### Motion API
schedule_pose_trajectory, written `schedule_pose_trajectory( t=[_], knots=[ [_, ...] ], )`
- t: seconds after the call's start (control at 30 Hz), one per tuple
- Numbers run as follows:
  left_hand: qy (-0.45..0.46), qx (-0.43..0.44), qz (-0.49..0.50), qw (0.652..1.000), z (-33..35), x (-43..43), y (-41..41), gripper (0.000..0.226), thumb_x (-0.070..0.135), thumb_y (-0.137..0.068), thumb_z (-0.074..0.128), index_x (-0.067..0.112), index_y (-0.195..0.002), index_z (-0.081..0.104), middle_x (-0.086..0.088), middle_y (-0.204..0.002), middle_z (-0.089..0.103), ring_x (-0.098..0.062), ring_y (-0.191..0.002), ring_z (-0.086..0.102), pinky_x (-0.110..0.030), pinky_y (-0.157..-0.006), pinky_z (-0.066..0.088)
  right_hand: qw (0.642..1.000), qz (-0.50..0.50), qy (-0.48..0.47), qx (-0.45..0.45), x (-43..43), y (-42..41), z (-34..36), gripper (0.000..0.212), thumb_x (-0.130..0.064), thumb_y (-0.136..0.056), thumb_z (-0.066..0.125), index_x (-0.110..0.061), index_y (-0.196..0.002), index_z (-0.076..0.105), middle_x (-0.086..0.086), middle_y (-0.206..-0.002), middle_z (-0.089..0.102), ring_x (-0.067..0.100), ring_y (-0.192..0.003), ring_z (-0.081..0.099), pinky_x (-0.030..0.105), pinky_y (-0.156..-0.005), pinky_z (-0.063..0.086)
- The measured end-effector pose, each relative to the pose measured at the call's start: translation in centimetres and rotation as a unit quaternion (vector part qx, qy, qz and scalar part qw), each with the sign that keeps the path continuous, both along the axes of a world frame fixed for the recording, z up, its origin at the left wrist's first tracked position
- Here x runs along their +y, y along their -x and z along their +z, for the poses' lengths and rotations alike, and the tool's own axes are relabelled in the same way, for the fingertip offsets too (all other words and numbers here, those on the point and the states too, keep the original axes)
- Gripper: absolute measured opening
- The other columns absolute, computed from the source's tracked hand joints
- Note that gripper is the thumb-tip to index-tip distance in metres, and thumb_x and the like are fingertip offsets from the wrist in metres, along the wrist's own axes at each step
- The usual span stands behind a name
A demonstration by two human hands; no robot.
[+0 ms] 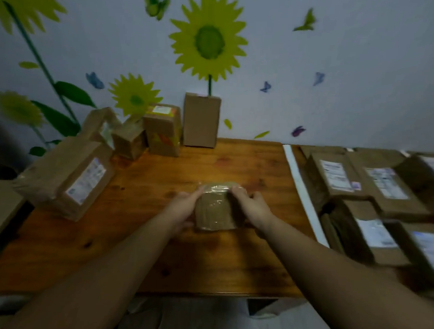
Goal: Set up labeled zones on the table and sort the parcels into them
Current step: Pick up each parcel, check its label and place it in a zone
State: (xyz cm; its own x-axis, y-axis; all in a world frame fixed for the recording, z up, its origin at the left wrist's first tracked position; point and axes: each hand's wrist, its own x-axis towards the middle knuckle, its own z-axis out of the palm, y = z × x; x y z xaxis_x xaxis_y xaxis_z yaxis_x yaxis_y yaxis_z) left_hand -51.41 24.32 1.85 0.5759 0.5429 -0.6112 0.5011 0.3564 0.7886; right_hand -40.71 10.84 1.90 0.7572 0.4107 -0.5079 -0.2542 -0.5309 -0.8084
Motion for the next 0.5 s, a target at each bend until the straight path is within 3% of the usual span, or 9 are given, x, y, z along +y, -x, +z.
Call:
schedule_pose_trajectory(
  t=[0.1,0.17,0.23,0.33,0.43,0.5],
  knots=[
    [-0.077,-0.004,0.002,0.997,2.0,-3.0,-2.5,0.047,0.053,-0.088,0.054,0.016,-0.115,0.050,-0.003,-0.109,0.058,-0.022,-0.099,0.056,-0.041,-0.083,0.051,0.997,-0.054,-0.020,-0.046,-3.4,-2.8,2.4,0.064,-0.064,-0.086,0.055,-0.012,-0.122,0.049,0.007,-0.115,0.056,0.028,-0.109,0.056,0.046,-0.099,0.046],
    [-0.104,-0.044,0.009,0.994,3.3,-4.9,-3.9,0.046,0.037,-0.090,0.060,0.015,-0.128,0.046,-0.003,-0.112,0.055,-0.021,-0.096,0.056,-0.038,-0.081,0.053,0.993,-0.054,-0.040,-0.096,-5.4,-4.4,3.7,0.042,-0.052,-0.088,0.060,-0.013,-0.101,0.053,0.007,-0.101,0.059,0.024,-0.092,0.059,0.040,-0.086,0.049],
    [-0.107,-0.090,0.001,0.990,4.5,-6.5,-5.1,0.046,0.023,-0.091,0.061,0.013,-0.133,0.048,-0.004,-0.112,0.056,-0.018,-0.094,0.057,-0.035,-0.077,0.053,0.991,-0.042,-0.056,-0.114,-7.1,-5.8,4.9,0.034,-0.043,-0.087,0.065,-0.017,-0.104,0.053,0.005,-0.102,0.059,0.022,-0.087,0.058,0.037,-0.076,0.048],
    [-0.133,-0.141,-0.012,0.981,6.3,-8.3,-6.5,0.033,0.016,-0.090,0.061,0.014,-0.123,0.059,-0.006,-0.114,0.064,-0.012,-0.085,0.059,-0.029,-0.063,0.049,0.990,-0.005,-0.092,-0.106,-9.4,-7.0,6.8,0.048,-0.028,-0.089,0.064,-0.018,-0.132,0.047,0.002,-0.124,0.057,0.020,-0.101,0.058,0.033,-0.082,0.051],
    [-0.160,-0.175,0.028,0.971,8.5,-10.0,-7.4,0.017,0.032,-0.088,0.063,0.016,-0.093,0.061,-0.008,-0.093,0.065,-0.017,-0.078,0.058,-0.034,-0.067,0.048,0.983,-0.008,-0.160,-0.092,-11.0,-7.1,8.1,0.042,-0.035,-0.089,0.065,-0.012,-0.121,0.053,0.007,-0.116,0.061,0.020,-0.099,0.061,0.039,-0.091,0.053],
    [-0.196,-0.187,0.040,0.962,9.6,-10.7,-7.6,0.017,0.032,-0.085,0.067,0.018,-0.087,0.058,-0.007,-0.092,0.064,-0.020,-0.081,0.060,-0.037,-0.072,0.051,0.977,-0.032,-0.172,-0.125,-11.8,-6.9,8.9,0.033,-0.036,-0.089,0.066,-0.011,-0.109,0.055,0.007,-0.107,0.062,0.019,-0.094,0.062,0.039,-0.088,0.055]
  ],
)
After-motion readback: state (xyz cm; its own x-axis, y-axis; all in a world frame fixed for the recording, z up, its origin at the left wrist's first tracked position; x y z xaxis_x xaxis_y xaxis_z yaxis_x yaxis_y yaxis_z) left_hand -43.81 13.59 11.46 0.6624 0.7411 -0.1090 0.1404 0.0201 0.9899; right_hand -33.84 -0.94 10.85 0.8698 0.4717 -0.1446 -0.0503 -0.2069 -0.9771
